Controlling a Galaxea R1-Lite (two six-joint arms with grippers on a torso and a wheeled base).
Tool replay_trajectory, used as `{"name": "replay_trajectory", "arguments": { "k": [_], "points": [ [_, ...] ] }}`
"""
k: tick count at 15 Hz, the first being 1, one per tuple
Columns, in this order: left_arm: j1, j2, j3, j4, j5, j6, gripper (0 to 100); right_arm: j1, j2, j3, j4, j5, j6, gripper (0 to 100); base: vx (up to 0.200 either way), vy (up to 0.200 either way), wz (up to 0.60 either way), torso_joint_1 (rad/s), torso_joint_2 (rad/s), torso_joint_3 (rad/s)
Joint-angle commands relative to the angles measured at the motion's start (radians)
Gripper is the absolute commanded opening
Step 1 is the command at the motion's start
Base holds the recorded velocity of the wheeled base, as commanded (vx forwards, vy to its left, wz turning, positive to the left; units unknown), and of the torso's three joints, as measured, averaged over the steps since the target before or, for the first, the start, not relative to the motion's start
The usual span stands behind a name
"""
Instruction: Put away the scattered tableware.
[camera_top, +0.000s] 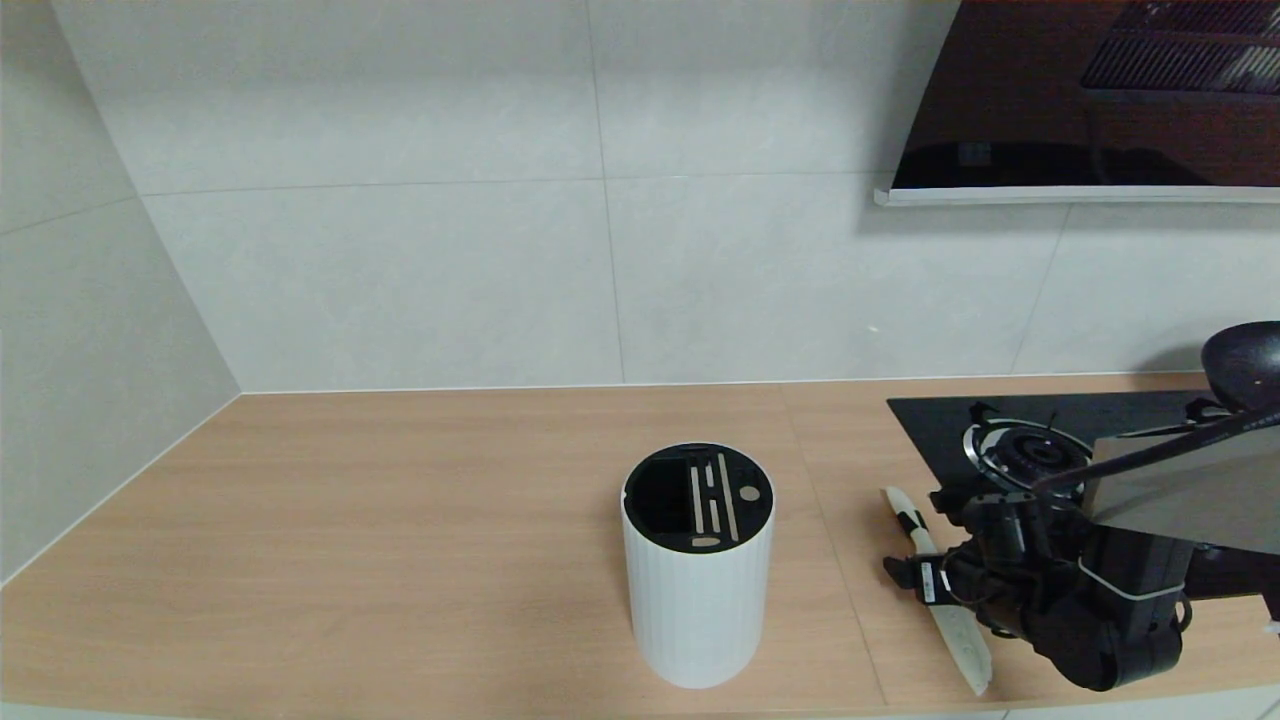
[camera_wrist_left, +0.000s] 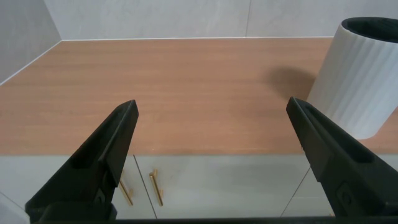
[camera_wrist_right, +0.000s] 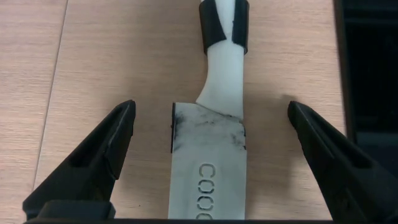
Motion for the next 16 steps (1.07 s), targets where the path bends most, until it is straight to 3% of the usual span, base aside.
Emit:
{"name": "replay_trajectory", "arguments": {
  "k": [1,2,10,16],
  "points": [
    [0.000,0.000,0.000,0.000,0.000,0.000,100,0.001,0.004,0.000,0.000,0.000,0.000,100,0.000,0.000,0.00,0.000,0.00,0.000],
    [0.000,0.000,0.000,0.000,0.000,0.000,100,0.001,0.005,0.000,-0.002,0.000,0.000,0,0.000,0.000,0.00,0.000,0.00,0.000],
    [0.000,0.000,0.000,0.000,0.000,0.000,100,0.001,0.002,0.007,-0.003,-0.001,-0.003,0,0.000,0.000,0.00,0.000,0.00,0.000],
    [0.000,0.000,0.000,0.000,0.000,0.000,100,0.030,-0.315,0.119,0.026,0.000,-0.003,0,0.000,0.000,0.00,0.000,0.00,0.000]
  ]
}}
